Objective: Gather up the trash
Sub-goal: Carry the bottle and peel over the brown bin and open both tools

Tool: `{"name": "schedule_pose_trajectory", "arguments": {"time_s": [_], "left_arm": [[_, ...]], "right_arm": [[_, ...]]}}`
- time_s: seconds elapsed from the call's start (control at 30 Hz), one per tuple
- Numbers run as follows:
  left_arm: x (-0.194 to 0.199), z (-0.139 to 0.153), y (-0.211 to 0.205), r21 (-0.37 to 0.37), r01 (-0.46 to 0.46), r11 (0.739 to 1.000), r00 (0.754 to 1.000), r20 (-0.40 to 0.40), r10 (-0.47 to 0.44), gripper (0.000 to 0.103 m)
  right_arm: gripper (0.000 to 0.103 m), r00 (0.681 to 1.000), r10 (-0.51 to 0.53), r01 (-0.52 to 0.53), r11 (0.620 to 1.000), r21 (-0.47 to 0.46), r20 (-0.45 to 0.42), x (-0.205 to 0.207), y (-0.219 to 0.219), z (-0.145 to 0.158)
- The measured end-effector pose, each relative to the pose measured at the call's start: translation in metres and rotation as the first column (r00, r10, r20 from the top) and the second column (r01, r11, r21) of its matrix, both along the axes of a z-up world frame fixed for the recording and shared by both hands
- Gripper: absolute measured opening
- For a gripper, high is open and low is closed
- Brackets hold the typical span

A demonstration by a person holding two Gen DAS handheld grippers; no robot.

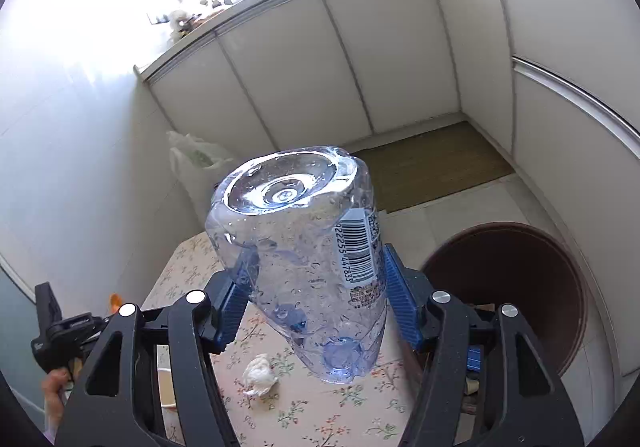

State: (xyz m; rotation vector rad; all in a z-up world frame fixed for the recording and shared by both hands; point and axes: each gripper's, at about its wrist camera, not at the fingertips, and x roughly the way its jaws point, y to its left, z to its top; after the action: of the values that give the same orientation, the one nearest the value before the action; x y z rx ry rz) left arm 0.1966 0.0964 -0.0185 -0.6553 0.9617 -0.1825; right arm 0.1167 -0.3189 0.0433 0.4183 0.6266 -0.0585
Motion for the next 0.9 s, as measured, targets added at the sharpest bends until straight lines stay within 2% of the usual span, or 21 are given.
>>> {"name": "schedule_pose_trajectory", "arguments": {"time_s": [0.13,0.27,0.33,0.47,0.67,0.8,0.9], "left_arm": [[-0.010,0.012,-0.022,-0.009,0.059,0.998,0.998,0.032,-0.058,0.024],[-0.015,0.016,-0.043,0.006,0.116,0.993,0.992,0.042,-0.116,0.024],[-0.018,0.014,-0.052,0.011,0.138,0.990,0.989,0.043,-0.138,0.024],[-0.025,0.010,-0.071,0.004,0.189,0.982,0.982,0.028,-0.189,0.024],[-0.028,-0.008,-0.127,-0.053,0.271,0.961,0.962,-0.013,-0.272,0.024],[-0.021,-0.024,-0.176,-0.148,0.302,0.942,0.949,-0.044,-0.311,0.024],[-0.013,-0.037,-0.222,-0.219,0.335,0.916,0.929,-0.085,-0.360,0.024]], "right_arm": [[0.059,0.988,-0.153,0.153,0.988,0.006,-0.013,-0.005,-0.047,-0.007],[0.063,0.954,-0.291,0.295,0.954,0.052,-0.069,-0.014,-0.093,-0.021],[0.085,0.934,-0.350,0.356,0.930,0.091,-0.080,-0.023,-0.112,-0.024],[0.096,0.898,-0.435,0.440,0.885,0.153,-0.069,-0.045,-0.139,-0.021],[0.096,0.859,-0.505,0.510,0.830,0.225,-0.085,-0.065,-0.157,-0.019],[0.096,0.844,-0.530,0.529,0.796,0.294,-0.082,-0.079,-0.169,-0.019],[0.096,0.834,-0.545,0.536,0.768,0.350,-0.082,-0.089,-0.176,-0.021]]}}
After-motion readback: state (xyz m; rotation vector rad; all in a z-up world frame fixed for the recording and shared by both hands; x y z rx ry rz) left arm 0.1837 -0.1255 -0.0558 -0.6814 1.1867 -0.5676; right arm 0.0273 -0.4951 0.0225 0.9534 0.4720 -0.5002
